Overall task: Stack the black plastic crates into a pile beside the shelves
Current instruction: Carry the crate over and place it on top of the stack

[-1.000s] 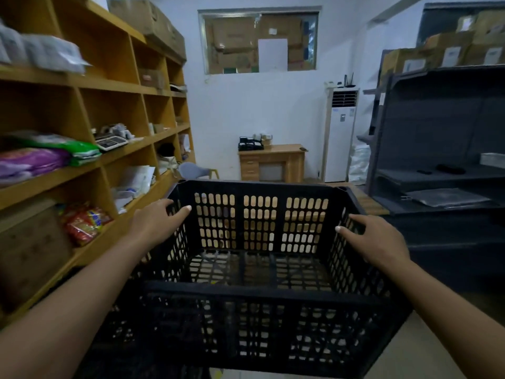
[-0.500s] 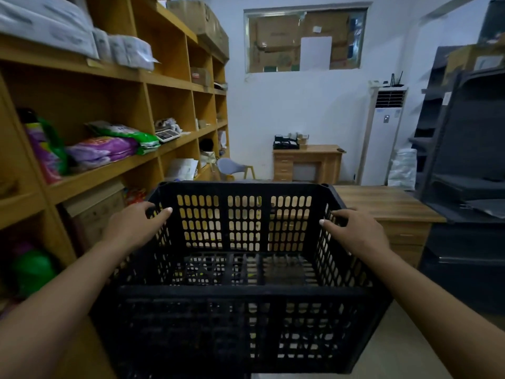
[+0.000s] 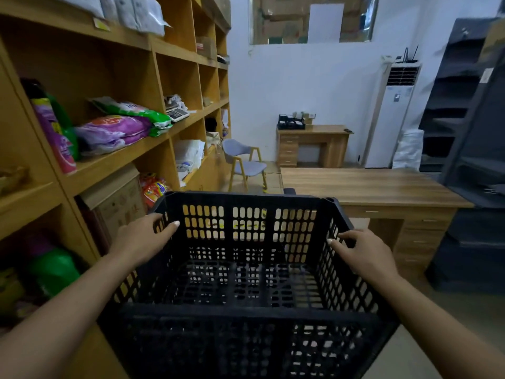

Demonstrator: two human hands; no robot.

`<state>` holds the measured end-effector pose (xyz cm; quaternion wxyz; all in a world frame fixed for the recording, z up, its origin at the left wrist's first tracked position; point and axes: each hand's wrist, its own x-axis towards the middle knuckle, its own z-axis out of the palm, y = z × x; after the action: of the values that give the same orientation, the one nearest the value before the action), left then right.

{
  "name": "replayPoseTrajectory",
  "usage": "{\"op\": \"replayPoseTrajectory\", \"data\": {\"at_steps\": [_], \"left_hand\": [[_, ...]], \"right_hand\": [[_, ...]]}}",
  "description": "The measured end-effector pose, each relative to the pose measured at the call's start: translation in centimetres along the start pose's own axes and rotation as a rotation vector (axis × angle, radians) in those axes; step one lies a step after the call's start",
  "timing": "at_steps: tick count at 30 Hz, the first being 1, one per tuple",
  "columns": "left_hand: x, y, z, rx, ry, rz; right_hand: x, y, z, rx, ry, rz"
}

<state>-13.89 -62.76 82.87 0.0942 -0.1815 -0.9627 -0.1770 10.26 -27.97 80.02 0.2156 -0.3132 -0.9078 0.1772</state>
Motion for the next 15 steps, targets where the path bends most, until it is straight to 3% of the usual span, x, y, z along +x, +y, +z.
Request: {"op": "replayPoseTrajectory", "data": {"at_steps": [4, 7, 15], "left_hand": [[0.4, -1.0, 1.1, -0.015, 0.016, 0.042], [0.7, -1.5, 2.1, 0.124, -0.072, 0.011], [0.1, -2.7, 2.8, 0.244, -0.166, 0.034]], "right_hand": [[0.2, -0.4, 0.8, -0.057, -0.022, 0.015], [0.2, -0.4, 1.1, -0.113, -0.039, 0.017], [-0.4, 0.3, 1.0, -0.252, -0.247, -0.032]]}}
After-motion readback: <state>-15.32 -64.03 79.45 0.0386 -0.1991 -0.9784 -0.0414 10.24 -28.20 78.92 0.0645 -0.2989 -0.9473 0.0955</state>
